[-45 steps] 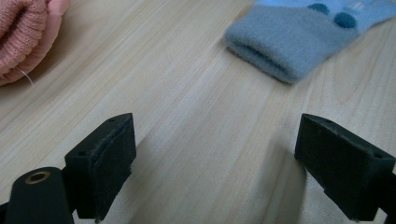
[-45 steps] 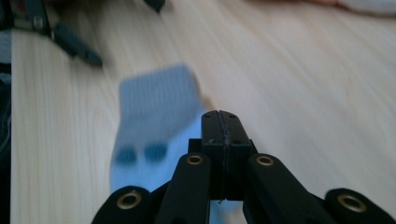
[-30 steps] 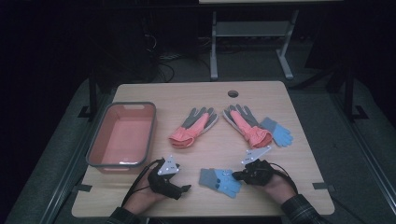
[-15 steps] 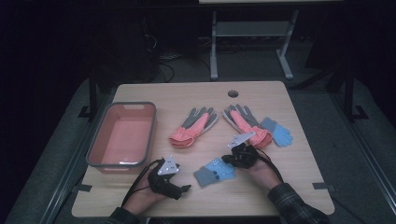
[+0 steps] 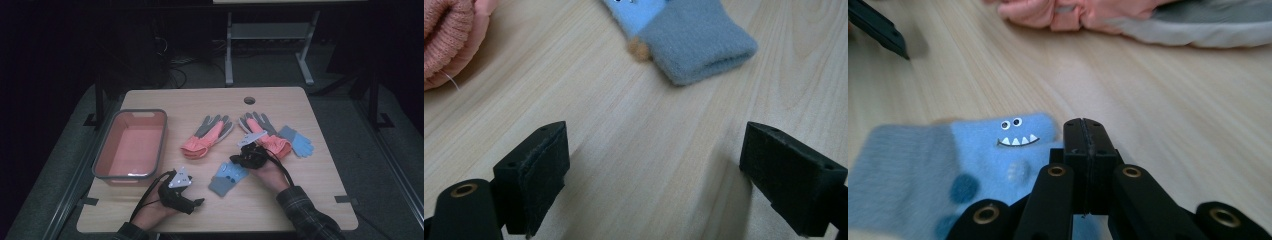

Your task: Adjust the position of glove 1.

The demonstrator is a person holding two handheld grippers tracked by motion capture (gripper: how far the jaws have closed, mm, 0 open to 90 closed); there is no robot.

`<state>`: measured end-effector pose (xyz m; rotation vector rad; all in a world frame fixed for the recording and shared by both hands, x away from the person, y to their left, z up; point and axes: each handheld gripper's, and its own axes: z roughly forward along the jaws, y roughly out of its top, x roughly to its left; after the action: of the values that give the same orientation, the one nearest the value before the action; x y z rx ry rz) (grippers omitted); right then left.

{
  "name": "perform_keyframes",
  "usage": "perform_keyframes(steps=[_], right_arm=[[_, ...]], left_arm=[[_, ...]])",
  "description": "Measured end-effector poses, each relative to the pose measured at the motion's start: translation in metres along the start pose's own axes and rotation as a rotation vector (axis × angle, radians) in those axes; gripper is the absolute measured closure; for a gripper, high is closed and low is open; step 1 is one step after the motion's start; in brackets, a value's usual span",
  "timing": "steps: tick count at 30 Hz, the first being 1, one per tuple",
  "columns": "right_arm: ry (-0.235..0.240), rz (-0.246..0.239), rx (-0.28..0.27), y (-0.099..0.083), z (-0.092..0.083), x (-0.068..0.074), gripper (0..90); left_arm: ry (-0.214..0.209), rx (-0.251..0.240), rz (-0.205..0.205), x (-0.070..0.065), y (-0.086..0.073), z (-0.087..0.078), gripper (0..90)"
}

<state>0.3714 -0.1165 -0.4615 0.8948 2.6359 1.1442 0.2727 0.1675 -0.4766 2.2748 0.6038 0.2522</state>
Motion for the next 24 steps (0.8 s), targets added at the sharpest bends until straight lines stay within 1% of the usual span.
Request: perform_keyframes(steps=[1,2,4,5,6,7,8,9,10,11,12,13,14,15,19,20,21,22,23,24], right_arm=[[0.002,0.006,-0.012,0.000,-0.004,-0.001,89.7],[0.002,0.006,-0.012,0.000,-0.004,-0.001,89.7],[-0.009,0.011,-0.046,-0.001,-0.020,-0.004,89.7],[-0.011,0.012,-0.039,-0.001,-0.026,-0.006,89.7],[-0.038,0.007,-0.057,-0.003,-0.042,-0.011,89.3],[-0.038,0.007,-0.057,-0.003,-0.042,-0.011,89.3],[-0.058,0.033,-0.071,-0.008,-0.057,-0.018,88.7],[-0.058,0.033,-0.071,-0.008,-0.057,-0.018,88.7],[-0.075,0.034,-0.080,-0.011,-0.064,-0.023,88.8],[-0.102,0.060,-0.094,-0.018,-0.076,-0.032,88.7],[-0.111,0.071,-0.096,-0.020,-0.081,-0.035,88.5],[-0.111,0.071,-0.096,-0.020,-0.081,-0.035,88.5],[-0.140,0.094,-0.110,-0.028,-0.093,-0.045,88.2],[-0.140,0.094,-0.110,-0.028,-0.093,-0.045,88.2],[-0.195,0.130,-0.124,-0.042,-0.114,-0.062,87.4],[-0.211,0.167,-0.120,-0.050,-0.120,-0.068,86.8],[-0.211,0.167,-0.120,-0.050,-0.120,-0.068,86.8],[-0.228,0.169,-0.118,-0.054,-0.123,-0.072,86.6],[-0.248,0.182,-0.109,-0.061,-0.128,-0.077,86.0],[-0.254,0.190,-0.104,-0.064,-0.129,-0.080,85.6]], left_arm=[[0.000,0.000,0.000,0.000,0.000,0.000,11.9],[0.000,0.001,0.000,0.000,0.000,0.000,11.9],[0.000,-0.002,-0.002,0.000,0.000,0.000,11.9],[0.000,-0.002,-0.003,-0.001,0.000,0.000,11.9],[0.000,-0.002,-0.004,-0.001,0.000,0.000,11.9],[0.000,-0.002,-0.004,-0.001,0.000,0.000,11.9],[-0.001,-0.001,-0.005,-0.001,0.000,0.000,11.9],[-0.001,-0.002,-0.004,-0.001,0.000,0.000,11.9],[-0.001,-0.002,-0.003,-0.001,0.000,0.000,11.9],[-0.001,-0.002,-0.003,0.000,0.000,0.000,11.9],[0.000,-0.002,-0.003,0.000,0.000,0.000,11.9],[0.000,-0.002,-0.003,0.000,0.000,0.000,11.9],[0.001,-0.002,-0.003,-0.001,0.000,0.000,11.9],[0.000,-0.002,-0.004,-0.001,0.000,0.000,11.9],[0.000,-0.002,-0.004,-0.001,0.000,0.000,11.9],[0.000,-0.002,-0.004,-0.001,0.000,0.000,11.9],[0.000,-0.002,-0.003,0.000,0.000,0.000,11.9],[0.000,-0.002,-0.003,0.000,0.000,0.000,11.9],[0.000,-0.002,-0.004,0.000,0.000,0.000,11.9],[0.000,-0.002,-0.004,0.000,0.000,0.000,11.9]])
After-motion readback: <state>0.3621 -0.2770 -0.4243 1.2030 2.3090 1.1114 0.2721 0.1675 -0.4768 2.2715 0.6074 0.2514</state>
